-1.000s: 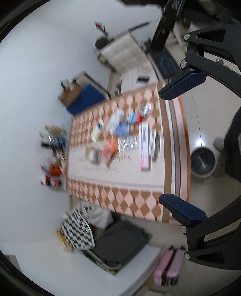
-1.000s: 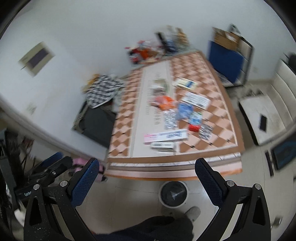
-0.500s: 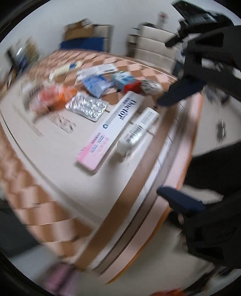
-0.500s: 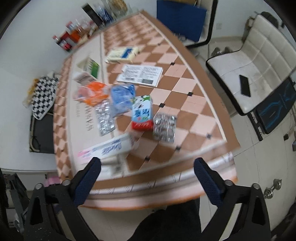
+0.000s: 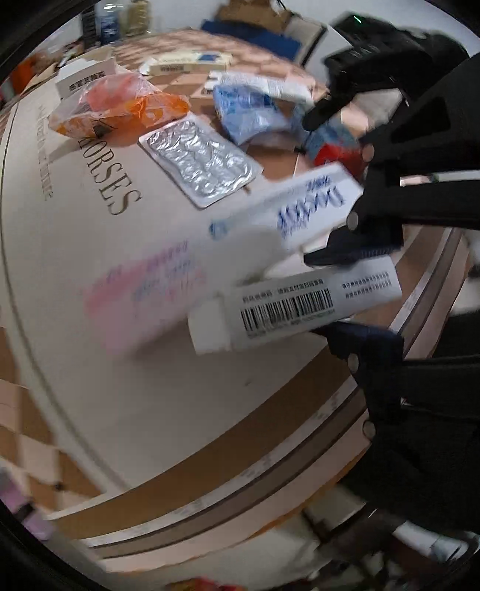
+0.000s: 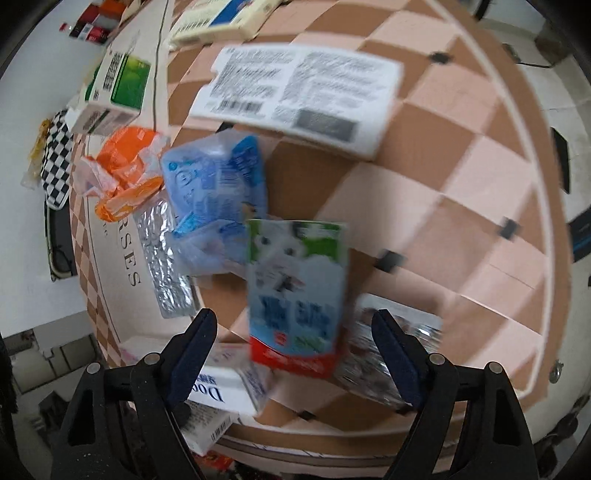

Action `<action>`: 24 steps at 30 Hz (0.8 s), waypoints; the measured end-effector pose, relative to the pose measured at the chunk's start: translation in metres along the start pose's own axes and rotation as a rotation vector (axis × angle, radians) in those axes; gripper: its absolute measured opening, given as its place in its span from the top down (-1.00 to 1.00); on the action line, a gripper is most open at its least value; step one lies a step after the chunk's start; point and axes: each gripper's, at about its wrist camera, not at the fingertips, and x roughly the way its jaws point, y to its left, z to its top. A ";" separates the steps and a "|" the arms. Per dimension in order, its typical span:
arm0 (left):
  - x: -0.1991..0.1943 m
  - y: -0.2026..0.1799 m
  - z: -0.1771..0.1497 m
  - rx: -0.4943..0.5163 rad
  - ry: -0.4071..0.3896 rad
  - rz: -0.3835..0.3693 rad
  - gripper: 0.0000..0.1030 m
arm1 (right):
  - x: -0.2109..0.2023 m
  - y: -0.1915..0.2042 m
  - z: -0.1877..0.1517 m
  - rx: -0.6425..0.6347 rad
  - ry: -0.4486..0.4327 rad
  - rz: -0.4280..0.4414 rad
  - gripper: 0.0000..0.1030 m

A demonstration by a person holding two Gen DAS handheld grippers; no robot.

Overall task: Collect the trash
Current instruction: 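Grasp the DHA Pure Milk carton with right tool while left tool grasps white barcode box, then carry both items to the trash bin and open both tools to drop them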

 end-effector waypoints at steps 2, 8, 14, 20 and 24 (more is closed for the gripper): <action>-0.002 0.002 0.003 0.019 -0.016 0.028 0.61 | 0.009 0.012 0.002 -0.038 0.003 -0.025 -0.35; -0.018 0.005 0.008 0.097 -0.093 0.099 0.62 | 0.019 0.035 0.002 -0.122 0.011 -0.097 -0.18; -0.043 0.000 0.011 0.213 -0.168 0.155 0.62 | 0.010 0.039 -0.004 -0.135 -0.019 -0.110 -0.16; -0.077 0.000 0.011 0.362 -0.253 0.173 0.62 | -0.023 0.043 -0.027 -0.149 -0.104 -0.111 -0.15; -0.087 0.002 -0.008 0.487 -0.314 0.180 0.62 | -0.048 0.050 -0.055 -0.186 -0.209 -0.134 -0.15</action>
